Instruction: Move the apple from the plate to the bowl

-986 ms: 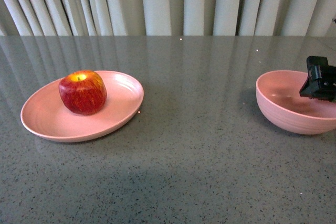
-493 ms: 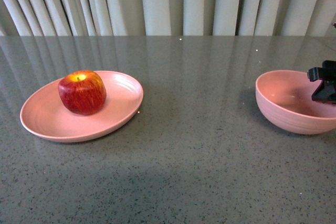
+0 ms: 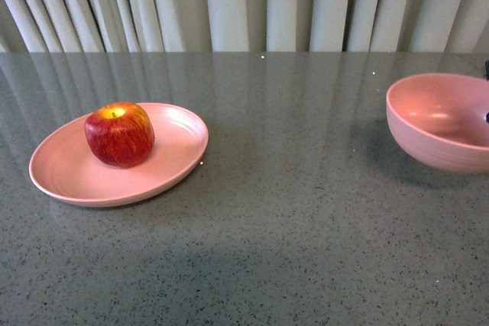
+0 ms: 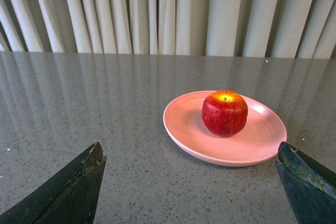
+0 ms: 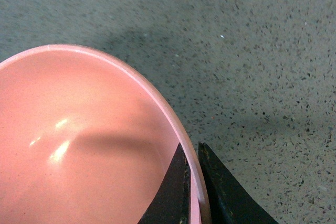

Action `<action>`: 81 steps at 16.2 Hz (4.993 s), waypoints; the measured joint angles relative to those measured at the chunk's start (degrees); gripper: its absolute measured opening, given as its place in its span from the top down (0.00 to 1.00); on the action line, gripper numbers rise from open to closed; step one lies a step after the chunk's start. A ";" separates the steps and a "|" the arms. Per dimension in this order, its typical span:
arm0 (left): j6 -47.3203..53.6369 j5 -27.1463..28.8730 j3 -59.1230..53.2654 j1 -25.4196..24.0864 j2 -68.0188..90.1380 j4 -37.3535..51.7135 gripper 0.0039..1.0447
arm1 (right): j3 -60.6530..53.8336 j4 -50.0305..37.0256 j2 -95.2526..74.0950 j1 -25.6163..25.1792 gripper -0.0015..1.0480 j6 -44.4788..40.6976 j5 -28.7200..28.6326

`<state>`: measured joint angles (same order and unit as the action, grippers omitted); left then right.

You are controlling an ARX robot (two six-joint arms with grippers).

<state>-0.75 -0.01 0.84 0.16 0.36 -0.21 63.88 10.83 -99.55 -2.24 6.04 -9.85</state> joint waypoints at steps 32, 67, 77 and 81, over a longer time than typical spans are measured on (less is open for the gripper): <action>0.00 0.02 0.00 0.00 0.00 0.00 0.06 | 12.90 3.10 -14.01 24.37 0.93 9.18 4.87; 0.00 0.02 0.00 0.00 0.00 0.02 0.06 | -60.74 -19.39 87.56 2.23 0.98 -5.53 9.88; 0.00 0.02 0.00 0.00 0.00 0.00 0.06 | -63.12 -10.58 99.32 2.23 0.98 -5.66 9.88; 0.02 0.02 0.00 0.00 0.00 0.00 0.06 | -63.12 -10.60 99.32 2.23 0.59 -5.68 9.86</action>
<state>-0.73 0.01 0.84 0.16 0.36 -0.21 0.75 0.23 -0.23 -0.01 0.36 0.01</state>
